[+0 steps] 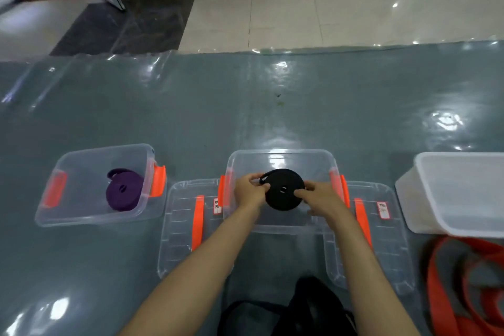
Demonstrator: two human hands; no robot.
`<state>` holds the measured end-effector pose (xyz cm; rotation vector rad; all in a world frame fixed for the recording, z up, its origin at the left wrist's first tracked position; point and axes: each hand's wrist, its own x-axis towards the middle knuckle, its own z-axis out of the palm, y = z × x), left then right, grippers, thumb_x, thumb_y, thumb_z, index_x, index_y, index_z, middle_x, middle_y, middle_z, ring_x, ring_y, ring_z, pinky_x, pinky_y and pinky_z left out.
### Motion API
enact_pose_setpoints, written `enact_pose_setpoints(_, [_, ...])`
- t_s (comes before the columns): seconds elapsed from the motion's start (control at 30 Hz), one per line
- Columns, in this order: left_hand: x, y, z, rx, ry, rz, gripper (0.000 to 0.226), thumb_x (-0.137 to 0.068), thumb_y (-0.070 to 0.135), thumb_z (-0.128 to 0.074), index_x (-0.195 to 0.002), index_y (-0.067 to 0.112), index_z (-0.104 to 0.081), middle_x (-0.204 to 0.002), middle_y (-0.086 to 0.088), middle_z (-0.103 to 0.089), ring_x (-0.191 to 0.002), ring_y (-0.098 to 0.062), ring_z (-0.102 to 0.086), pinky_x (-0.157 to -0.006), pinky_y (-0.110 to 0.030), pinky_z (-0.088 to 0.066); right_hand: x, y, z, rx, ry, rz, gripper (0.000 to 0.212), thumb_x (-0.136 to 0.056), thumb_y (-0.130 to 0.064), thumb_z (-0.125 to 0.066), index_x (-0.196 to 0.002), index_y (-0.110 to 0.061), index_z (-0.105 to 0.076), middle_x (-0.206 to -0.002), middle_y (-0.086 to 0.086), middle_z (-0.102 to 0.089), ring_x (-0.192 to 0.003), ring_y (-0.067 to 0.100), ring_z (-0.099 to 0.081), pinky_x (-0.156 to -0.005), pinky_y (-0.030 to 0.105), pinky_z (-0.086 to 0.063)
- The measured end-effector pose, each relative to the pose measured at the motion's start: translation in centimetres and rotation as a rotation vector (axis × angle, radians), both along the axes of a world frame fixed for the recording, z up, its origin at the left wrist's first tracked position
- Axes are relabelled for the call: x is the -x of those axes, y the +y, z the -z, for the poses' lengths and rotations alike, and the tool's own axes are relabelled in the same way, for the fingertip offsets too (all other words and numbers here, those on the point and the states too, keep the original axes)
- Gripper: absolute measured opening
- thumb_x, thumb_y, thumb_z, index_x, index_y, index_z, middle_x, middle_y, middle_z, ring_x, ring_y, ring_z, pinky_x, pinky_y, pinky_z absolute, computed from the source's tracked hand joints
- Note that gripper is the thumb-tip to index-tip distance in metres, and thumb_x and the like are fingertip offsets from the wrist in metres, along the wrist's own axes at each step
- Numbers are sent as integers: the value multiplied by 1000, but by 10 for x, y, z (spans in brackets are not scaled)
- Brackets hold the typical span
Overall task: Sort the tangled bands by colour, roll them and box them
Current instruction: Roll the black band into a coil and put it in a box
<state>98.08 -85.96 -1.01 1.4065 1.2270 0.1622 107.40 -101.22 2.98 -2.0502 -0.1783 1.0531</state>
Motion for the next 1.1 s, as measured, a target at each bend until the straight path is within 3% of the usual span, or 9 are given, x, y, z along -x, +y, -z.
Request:
enact_pose_setpoints(0.07, [-8,3,15,-9,64,-5,34,-89,-8,-74,-120,8,-73,-114,-19,-76,-107,-33,-74,-99,-44,-59,-9,7,11,59,-12,-73,12,-97,-14,-65,-92,-24,-70,-92,2,-71,-85,20,-64,-88,45,-59])
enact_pose_setpoints(0.23, [-22,8,40,-30,202,23,32,-90,-7,-73,-120,5,-74,-118,-14,-75,-112,-28,-71,-91,-28,-55,-23,22,39,160,3,-126,20,-93,-11,-64,-105,2,-74,-90,17,-70,-69,20,-60,-63,31,-49])
enact_pose_setpoints(0.33, [-27,10,49,-31,232,41,31,-90,-10,-70,-118,2,-76,-118,-16,-76,-113,-30,-71,-91,-29,-55,-25,28,53,197,32,-120,24,-92,-12,-67,-107,5,-73,-94,21,-71,-76,25,-63,-68,32,-50])
enact_pose_setpoints(0.57, [-24,10,51,-94,252,135,33,-90,-11,-68,-120,1,-77,-117,-17,-77,-112,-28,-72,-84,-24,-51,-20,36,62,294,29,-154,30,-93,-14,-68,-115,6,-67,-98,15,-66,-82,26,-62,-52,26,-39])
enact_pose_setpoints(0.7, [-20,11,41,-126,308,231,28,-92,-6,-68,-118,0,-77,-116,-18,-77,-113,-29,-72,-85,-28,-53,-19,34,55,327,-8,-202,33,-95,-17,-66,-121,4,-66,-109,17,-68,-90,28,-62,-65,28,-44])
enact_pose_setpoints(0.83, [-20,11,14,-326,380,474,24,-98,1,-57,-118,-1,-71,-120,-20,-73,-115,-34,-69,-93,-39,-54,-11,30,37,307,-130,-232,29,-95,-14,-65,-116,6,-67,-120,24,-71,-95,30,-65,-75,32,-49])
enact_pose_setpoints(0.9, [-17,9,-2,-405,404,604,25,-98,3,-58,-121,-1,-66,-124,-21,-70,-116,-37,-67,-91,-39,-52,-3,22,21,255,-233,-243,34,-96,-14,-65,-125,4,-65,-130,23,-67,-113,33,-65,-91,36,-52])
enact_pose_setpoints(1.0, [-2,0,-30,-529,396,755,25,-96,3,-56,-118,1,-68,-119,-21,-71,-108,-37,-68,-86,-40,-53,16,1,-10,124,-450,-256,47,-101,-18,-64,-146,-3,-56,-148,18,-56,-134,32,-55,-114,37,-40])
enact_pose_setpoints(1.1, [31,-17,-58,-746,281,836,29,-95,4,-52,-116,6,-72,-114,-16,-72,-101,-34,-67,-80,-38,-52,45,-29,-37,-23,-679,-214,36,-101,-17,-66,-136,-11,-66,-133,10,-64,-120,27,-63,-103,36,-48])
